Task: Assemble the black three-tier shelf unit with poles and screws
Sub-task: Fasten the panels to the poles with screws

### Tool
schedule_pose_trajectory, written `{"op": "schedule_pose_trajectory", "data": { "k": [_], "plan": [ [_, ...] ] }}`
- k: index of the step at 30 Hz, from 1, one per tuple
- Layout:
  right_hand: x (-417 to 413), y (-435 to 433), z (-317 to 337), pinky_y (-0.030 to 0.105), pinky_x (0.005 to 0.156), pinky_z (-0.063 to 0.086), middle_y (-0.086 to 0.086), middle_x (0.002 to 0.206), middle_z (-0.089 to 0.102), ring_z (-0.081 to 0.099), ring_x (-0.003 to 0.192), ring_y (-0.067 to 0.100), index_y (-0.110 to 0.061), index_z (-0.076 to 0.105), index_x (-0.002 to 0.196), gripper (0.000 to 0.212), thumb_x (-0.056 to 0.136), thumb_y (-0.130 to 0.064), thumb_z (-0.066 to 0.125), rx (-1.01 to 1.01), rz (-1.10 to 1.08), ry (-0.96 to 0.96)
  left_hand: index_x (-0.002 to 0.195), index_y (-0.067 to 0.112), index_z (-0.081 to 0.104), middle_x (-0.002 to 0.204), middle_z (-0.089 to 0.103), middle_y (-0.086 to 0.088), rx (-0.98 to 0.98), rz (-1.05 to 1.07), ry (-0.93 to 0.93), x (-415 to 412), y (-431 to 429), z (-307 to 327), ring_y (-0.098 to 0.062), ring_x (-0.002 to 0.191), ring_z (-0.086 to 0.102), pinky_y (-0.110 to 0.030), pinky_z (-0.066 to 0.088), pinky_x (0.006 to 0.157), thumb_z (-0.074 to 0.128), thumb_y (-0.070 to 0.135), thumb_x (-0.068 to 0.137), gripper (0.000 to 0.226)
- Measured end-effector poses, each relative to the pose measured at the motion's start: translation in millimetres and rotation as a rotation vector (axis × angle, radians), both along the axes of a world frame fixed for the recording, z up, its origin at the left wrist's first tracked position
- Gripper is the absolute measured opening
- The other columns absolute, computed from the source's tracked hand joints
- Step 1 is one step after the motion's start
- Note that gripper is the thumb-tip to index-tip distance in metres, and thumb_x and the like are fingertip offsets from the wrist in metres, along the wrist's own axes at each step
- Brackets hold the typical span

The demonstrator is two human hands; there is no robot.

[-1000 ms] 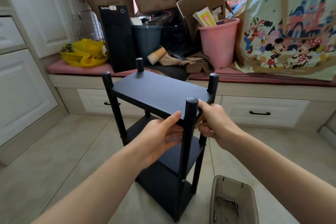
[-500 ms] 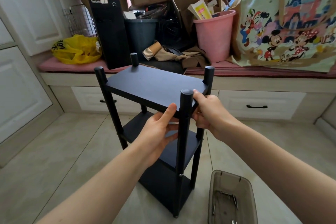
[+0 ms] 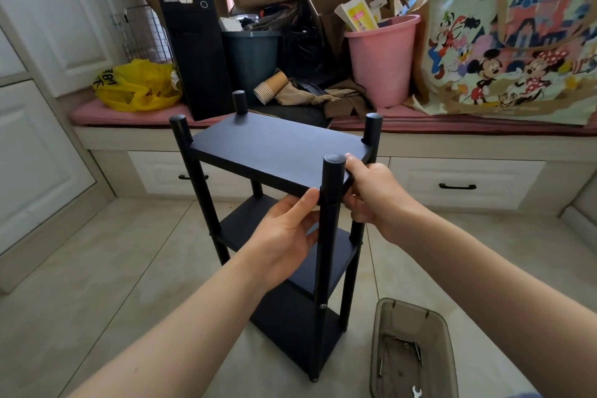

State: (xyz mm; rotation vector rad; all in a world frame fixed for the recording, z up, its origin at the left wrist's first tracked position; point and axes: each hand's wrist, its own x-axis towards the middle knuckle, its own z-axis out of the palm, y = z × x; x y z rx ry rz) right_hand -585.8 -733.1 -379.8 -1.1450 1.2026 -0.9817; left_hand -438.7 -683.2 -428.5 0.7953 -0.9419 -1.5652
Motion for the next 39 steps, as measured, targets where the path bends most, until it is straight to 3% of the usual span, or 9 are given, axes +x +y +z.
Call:
{"op": "schedule_pose_trajectory", "data": {
  "k": [7,11,15,19,26,30,32,36,39],
  "plan": [
    [-3.4,0.2,-1.7,0.019,0.038,0.019,-0.002,0.043,0.039,0.028,0.034,0.009,-0.015,0.041,0.07,0.041,0.104,-0.038,0.045,0.015,0.01,-0.037,0.104,0.028,0.08,0.114,0.074,-0.003,0.007,0.016,-0.004,-1.2,2.8,-2.3,-0.018,0.109,0.07,-0.028,0.057,0.085,0.068,0.042,0.088,0.024],
    [-8.8,-2.3,-5.8,0.019,0.038,0.022,-0.001,0.049,0.045,0.029,0.038,0.01,-0.013,0.047,0.079,0.04,0.104,-0.044,0.041,0.022,0.03,-0.049,0.099,0.027,0.08,0.109,0.074,-0.002,-0.005,0.03,0.001,-2.6,1.5,-0.1,-0.017,0.105,0.07,-0.028,0.057,0.083,0.068,0.041,0.088,0.022],
    [-22.3,-4.7,-19.9,0.021,0.043,0.036,-0.001,0.057,0.062,0.047,0.04,0.013,-0.008,0.064,0.094,0.05,0.104,-0.047,0.034,0.026,0.013,0.037,0.096,0.025,0.08,0.109,0.074,-0.005,-0.009,0.046,-0.001,-5.2,0.2,-1.4,-0.02,0.104,0.071,-0.028,0.058,0.081,0.066,0.038,0.087,0.021],
    [-48.3,-5.0,-45.2,0.026,0.056,0.052,0.007,0.085,0.078,0.075,0.07,0.017,-0.004,0.068,0.104,0.043,0.106,-0.034,0.036,0.138,0.055,0.142,0.102,0.025,0.08,0.111,0.075,-0.005,-0.051,0.025,0.006,-2.4,-1.6,-2.5,-0.022,0.108,0.071,-0.028,0.058,0.084,0.066,0.037,0.089,0.023],
    [-91.0,-1.0,-157.9,0.035,0.074,0.06,0.019,0.1,0.073,0.072,0.086,0.029,0.002,0.059,0.107,0.024,0.104,-0.017,0.044,0.419,0.127,0.46,0.109,0.018,0.076,0.111,0.075,-0.005,-0.073,-0.032,0.015,4.7,-4.3,-5.5,-0.024,0.11,0.071,-0.031,0.058,0.086,0.071,0.039,0.085,0.032],
    [-96.3,15.8,-224.8,0.027,0.048,0.046,0.013,0.074,0.059,0.054,0.057,0.021,-0.004,0.053,0.087,0.017,0.1,-0.006,0.042,0.603,0.128,0.51,0.109,0.016,0.072,0.11,0.075,-0.005,-0.062,-0.028,0.015,4.1,-5.9,-6.1,-0.025,0.109,0.071,-0.031,0.057,0.086,0.067,0.036,0.088,0.029],
    [-92.9,23.7,-248.0,0.024,0.045,0.039,0.01,0.067,0.053,0.047,0.05,0.019,-0.006,0.05,0.083,0.017,0.099,-0.007,0.044,0.617,0.162,0.606,0.105,0.018,0.074,0.108,0.075,-0.004,-0.07,-0.026,0.014,3.5,-6.2,-6.2,-0.024,0.107,0.071,-0.031,0.057,0.085,0.068,0.037,0.087,0.027],
    [-85.5,39.0,-290.6,0.033,0.06,0.048,0.013,0.082,0.058,0.054,0.065,0.023,-0.002,0.054,0.094,0.019,0.102,-0.018,0.048,0.586,0.185,0.712,0.101,0.021,0.077,0.108,0.075,-0.002,-0.081,-0.031,-0.007,4.1,-7.7,-8.5,-0.023,0.107,0.071,-0.031,0.057,0.087,0.068,0.038,0.087,0.024],
    [-78.5,58.5,-319.5,0.035,0.088,0.051,0.016,0.11,0.062,0.061,0.096,0.027,0.003,0.053,0.125,0.046,0.103,-0.037,0.048,0.571,0.273,0.857,0.1,0.023,0.078,0.107,0.075,-0.001,-0.079,-0.033,-0.015,4.4,-8.6,-8.5,-0.022,0.108,0.071,-0.031,0.057,0.086,0.067,0.038,0.088,0.023]
  ]
}}
